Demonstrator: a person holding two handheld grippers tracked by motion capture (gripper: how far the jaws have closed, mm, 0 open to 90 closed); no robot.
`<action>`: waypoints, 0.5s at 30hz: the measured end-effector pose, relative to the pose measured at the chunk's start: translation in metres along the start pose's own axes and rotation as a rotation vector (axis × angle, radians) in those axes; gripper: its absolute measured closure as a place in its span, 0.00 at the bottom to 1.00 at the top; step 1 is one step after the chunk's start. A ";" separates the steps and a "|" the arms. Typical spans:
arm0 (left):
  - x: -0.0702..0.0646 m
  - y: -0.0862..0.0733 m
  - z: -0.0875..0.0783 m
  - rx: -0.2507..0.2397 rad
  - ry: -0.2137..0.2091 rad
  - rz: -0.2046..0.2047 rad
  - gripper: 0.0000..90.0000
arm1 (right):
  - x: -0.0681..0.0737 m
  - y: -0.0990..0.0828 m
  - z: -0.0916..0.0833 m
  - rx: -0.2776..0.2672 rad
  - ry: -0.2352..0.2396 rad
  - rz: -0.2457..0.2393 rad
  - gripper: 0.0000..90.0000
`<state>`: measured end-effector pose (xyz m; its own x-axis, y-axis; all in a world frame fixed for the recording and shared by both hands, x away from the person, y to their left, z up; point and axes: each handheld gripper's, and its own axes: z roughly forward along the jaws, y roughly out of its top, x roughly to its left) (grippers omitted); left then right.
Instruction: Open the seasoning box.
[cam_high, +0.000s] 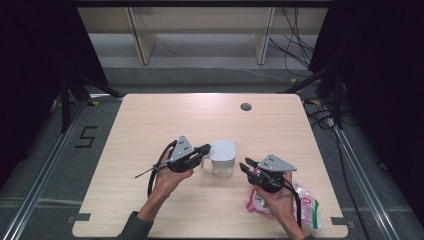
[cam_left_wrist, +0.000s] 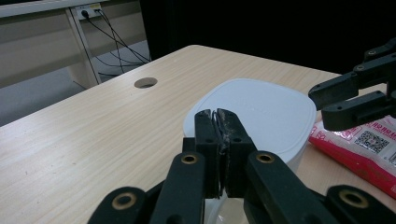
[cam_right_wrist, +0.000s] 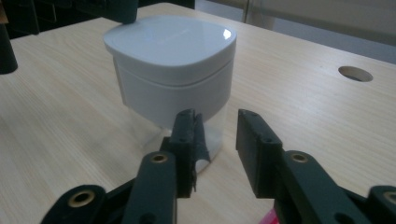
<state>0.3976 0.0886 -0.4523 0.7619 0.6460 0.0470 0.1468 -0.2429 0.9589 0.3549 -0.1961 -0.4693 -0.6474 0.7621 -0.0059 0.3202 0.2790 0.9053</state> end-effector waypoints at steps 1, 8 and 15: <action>0.000 0.000 0.000 0.001 -0.001 -0.005 0.97 | 0.000 0.001 0.000 0.013 0.009 0.016 0.82; 0.000 -0.001 -0.001 -0.003 0.011 0.004 0.97 | 0.001 0.006 0.004 0.006 0.028 -0.021 0.94; 0.000 -0.002 -0.001 -0.011 0.007 -0.014 0.97 | 0.004 0.009 0.006 -0.005 0.043 -0.015 0.99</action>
<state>0.3970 0.0897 -0.4538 0.7552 0.6545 0.0353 0.1509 -0.2260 0.9624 0.3593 -0.1877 -0.4639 -0.6812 0.7321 -0.0014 0.3071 0.2875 0.9072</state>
